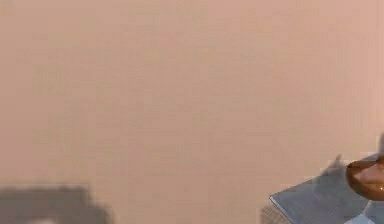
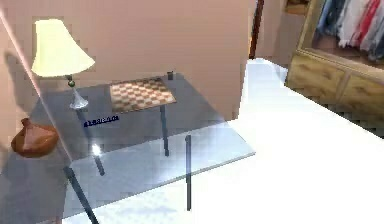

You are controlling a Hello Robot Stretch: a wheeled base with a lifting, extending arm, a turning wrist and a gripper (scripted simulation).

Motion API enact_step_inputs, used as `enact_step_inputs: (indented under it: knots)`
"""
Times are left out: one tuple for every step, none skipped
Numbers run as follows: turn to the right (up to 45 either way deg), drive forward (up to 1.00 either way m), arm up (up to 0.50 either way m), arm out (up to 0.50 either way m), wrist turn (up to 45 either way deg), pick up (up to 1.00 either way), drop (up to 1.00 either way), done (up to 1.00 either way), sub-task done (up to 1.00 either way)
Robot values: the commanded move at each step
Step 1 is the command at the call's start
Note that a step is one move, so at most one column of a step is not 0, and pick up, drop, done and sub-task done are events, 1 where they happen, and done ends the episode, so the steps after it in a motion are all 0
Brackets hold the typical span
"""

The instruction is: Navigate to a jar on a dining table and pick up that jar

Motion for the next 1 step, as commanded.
enact_step_inputs:
  knots:
    - [45.0, 0.0, 0.0, 0.0, 0.0, 0.0, 0.0, 0.0, 0.0]
